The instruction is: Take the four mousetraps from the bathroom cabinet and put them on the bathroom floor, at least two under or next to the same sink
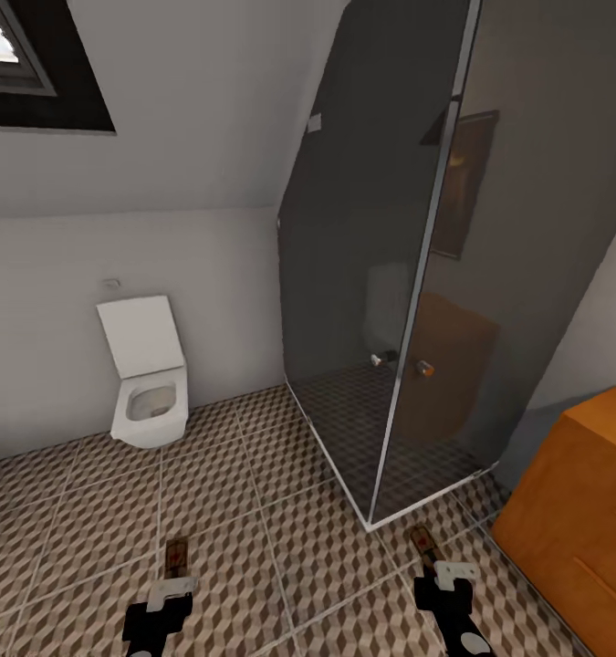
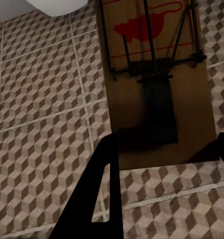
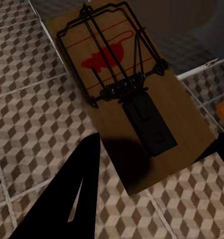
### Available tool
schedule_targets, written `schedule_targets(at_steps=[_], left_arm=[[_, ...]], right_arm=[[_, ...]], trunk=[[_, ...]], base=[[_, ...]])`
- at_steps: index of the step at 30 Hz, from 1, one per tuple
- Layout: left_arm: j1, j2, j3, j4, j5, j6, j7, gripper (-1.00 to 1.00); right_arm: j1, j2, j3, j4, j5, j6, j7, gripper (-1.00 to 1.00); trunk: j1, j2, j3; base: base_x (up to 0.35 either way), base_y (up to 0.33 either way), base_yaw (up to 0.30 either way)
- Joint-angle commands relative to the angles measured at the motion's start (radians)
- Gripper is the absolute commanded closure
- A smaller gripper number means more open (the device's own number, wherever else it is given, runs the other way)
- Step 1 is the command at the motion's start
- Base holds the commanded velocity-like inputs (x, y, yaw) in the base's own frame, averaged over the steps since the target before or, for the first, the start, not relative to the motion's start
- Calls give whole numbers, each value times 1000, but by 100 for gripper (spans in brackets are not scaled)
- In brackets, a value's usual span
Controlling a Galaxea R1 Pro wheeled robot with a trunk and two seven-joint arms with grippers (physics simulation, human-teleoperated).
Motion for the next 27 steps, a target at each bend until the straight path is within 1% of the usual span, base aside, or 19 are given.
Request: schedule_targets(at_steps=[1, 27], left_arm=[[-1, -1, -4, 2, -4, -2, 5, 100], [-1, -2, -4, 2, -4, -2, 4, 100]], right_arm=[[-1, -1, 8, 0, -10, -3, -2, 100], [0, -1, 8, 0, -10, -3, -2, 100]], trunk=[[1, -2, -1], [1, -2, 32]], base=[[0, 0, 218], [0, 0, 218]])
